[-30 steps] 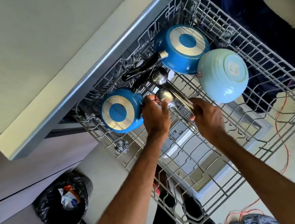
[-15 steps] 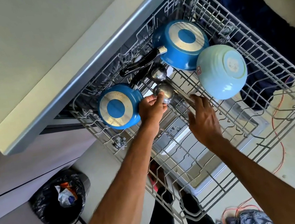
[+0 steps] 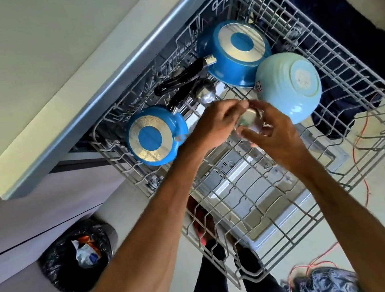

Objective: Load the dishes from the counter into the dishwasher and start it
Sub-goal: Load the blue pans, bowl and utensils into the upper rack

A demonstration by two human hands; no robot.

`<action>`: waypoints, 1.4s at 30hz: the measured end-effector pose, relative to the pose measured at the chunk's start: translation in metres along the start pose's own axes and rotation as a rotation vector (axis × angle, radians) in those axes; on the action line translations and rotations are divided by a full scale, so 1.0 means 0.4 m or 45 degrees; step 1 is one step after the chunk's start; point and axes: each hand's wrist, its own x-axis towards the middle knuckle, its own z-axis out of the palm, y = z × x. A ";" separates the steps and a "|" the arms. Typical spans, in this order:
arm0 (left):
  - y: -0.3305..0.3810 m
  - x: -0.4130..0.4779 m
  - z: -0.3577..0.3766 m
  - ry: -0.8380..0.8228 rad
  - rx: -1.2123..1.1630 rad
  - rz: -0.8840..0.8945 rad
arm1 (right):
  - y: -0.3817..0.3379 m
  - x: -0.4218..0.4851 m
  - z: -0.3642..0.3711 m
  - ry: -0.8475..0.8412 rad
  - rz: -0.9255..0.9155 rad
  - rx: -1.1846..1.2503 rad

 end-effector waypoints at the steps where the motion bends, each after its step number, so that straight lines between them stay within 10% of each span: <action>1: 0.015 0.018 0.002 -0.042 0.118 0.026 | 0.010 0.004 -0.008 -0.028 0.057 0.064; 10: 0.013 0.041 0.123 -0.063 0.955 0.329 | 0.138 -0.058 0.029 0.135 0.571 0.885; 22: -0.059 -0.071 0.147 0.228 0.809 0.151 | 0.138 -0.036 0.057 0.224 0.555 -0.147; 42: 0.117 -0.420 0.054 0.356 0.613 -0.117 | -0.013 -0.302 0.068 0.479 0.470 -0.017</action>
